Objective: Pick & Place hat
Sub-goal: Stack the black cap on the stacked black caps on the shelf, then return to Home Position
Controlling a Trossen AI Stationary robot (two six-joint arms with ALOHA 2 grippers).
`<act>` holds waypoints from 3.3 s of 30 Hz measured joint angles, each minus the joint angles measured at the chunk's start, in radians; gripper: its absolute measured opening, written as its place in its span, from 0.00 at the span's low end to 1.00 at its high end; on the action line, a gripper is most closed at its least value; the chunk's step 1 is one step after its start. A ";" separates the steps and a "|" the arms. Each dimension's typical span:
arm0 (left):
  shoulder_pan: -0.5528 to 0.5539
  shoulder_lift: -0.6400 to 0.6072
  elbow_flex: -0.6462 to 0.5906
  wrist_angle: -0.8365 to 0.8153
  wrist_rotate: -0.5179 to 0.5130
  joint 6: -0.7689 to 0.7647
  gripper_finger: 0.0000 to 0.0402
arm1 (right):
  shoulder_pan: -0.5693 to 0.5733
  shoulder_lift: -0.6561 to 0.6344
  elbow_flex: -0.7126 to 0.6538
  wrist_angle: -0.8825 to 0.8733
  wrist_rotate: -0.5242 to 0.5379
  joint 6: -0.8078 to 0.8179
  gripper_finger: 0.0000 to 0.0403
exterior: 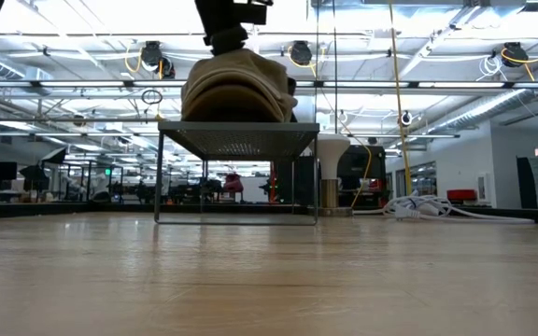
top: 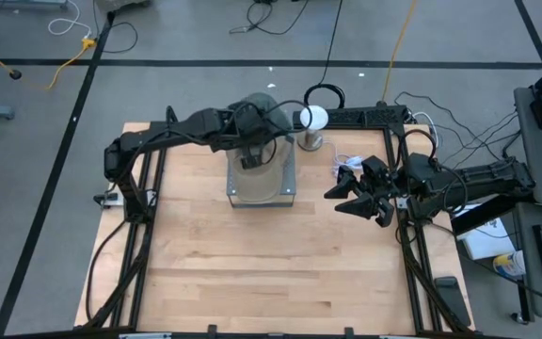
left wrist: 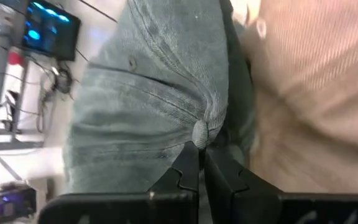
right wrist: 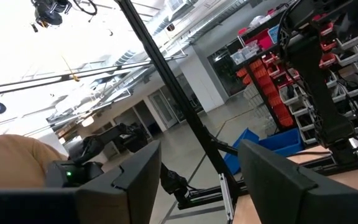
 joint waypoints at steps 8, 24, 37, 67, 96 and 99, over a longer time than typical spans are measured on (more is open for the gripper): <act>0.046 0.000 0.000 -0.077 0.072 -0.053 0.01 | 0.000 0.000 0.000 0.000 0.002 -0.008 0.52; 0.077 0.000 0.000 -0.057 0.134 -0.041 0.12 | 0.000 0.000 0.000 0.000 0.004 -0.011 0.52; 0.058 -0.060 0.001 -0.040 0.168 -0.038 0.38 | 0.000 0.000 0.000 0.001 0.005 -0.011 0.52; 0.060 -0.500 0.001 0.131 0.438 -0.238 0.44 | -0.028 0.001 0.000 0.000 0.005 -0.195 0.52; -0.008 -1.245 -0.714 0.417 0.445 -0.337 0.44 | -0.029 0.000 0.000 -0.121 0.015 -0.392 0.52; -0.008 -1.316 -0.807 0.451 0.445 -0.362 0.44 | -0.028 -0.003 -0.023 -0.106 0.084 -0.405 0.52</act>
